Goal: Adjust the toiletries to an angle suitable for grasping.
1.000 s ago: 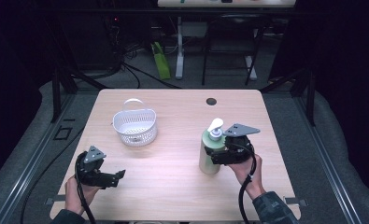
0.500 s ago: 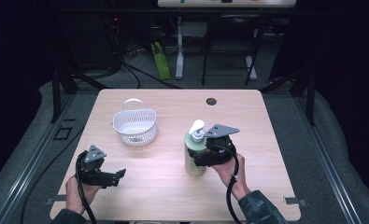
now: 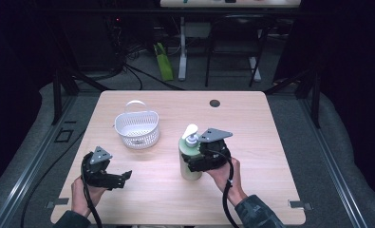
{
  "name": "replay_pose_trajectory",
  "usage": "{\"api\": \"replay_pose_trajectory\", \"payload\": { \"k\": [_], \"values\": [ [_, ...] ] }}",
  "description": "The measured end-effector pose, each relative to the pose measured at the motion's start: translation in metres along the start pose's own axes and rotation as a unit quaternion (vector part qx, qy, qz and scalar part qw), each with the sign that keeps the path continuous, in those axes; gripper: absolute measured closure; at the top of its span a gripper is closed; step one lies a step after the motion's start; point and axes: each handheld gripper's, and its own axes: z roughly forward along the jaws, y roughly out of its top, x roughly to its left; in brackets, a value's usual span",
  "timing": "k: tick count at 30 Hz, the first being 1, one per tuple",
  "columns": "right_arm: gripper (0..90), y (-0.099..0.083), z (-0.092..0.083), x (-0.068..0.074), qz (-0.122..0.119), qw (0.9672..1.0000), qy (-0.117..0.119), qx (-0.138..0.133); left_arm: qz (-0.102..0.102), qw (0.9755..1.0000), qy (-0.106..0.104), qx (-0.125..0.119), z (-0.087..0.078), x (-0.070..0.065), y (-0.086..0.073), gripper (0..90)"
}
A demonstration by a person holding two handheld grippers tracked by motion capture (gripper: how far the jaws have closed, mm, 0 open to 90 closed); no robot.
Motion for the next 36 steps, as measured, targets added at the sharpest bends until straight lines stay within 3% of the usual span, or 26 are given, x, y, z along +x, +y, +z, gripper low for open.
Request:
{"api": "replay_pose_trajectory", "payload": {
  "k": [4,7,11,16,18,22,28,29,31,36],
  "values": [
    [11.9,0.000,0.000,0.001,0.001,1.0000,0.001,0.001,0.011,0.9999,-0.007,-0.009,0.001,-0.009,0.005,0.0],
    [0.0,0.000,-0.001,0.002,-0.002,1.0000,-0.001,0.005,0.023,0.9995,-0.015,-0.015,0.001,-0.015,0.009,0.0],
    [0.0,-0.002,-0.008,-0.001,0.001,1.0000,0.008,0.000,0.027,0.9988,-0.033,-0.025,0.004,-0.023,0.015,0.0],
    [0.0,-0.014,-0.034,-0.006,0.004,1.0000,0.004,0.003,0.046,0.9970,-0.053,-0.032,0.010,-0.039,0.026,0.0],
    [0.0,-0.023,-0.047,-0.012,0.016,0.9999,-0.003,0.005,0.058,0.9961,-0.059,-0.030,0.014,-0.045,0.030,0.0],
    [0.0,-0.046,-0.065,-0.028,0.039,0.9987,-0.020,0.025,0.060,0.9948,-0.074,-0.033,0.022,-0.053,0.038,0.0],
    [0.0,-0.081,-0.086,-0.047,0.064,0.9936,-0.060,0.070,0.064,0.9926,-0.093,-0.044,0.034,-0.064,0.054,0.0],
    [0.0,-0.088,-0.089,-0.050,0.067,0.9923,-0.065,0.081,0.072,0.9907,-0.105,-0.047,0.037,-0.068,0.059,0.0],
    [0.0,-0.109,-0.098,-0.058,0.093,0.9876,-0.075,0.102,0.081,0.9888,-0.113,-0.055,0.040,-0.075,0.066,0.0],
    [0.0,-0.140,-0.114,-0.068,0.124,0.9776,-0.099,0.138,0.097,0.9830,-0.135,-0.078,0.051,-0.095,0.083,0.0]
  ]
}}
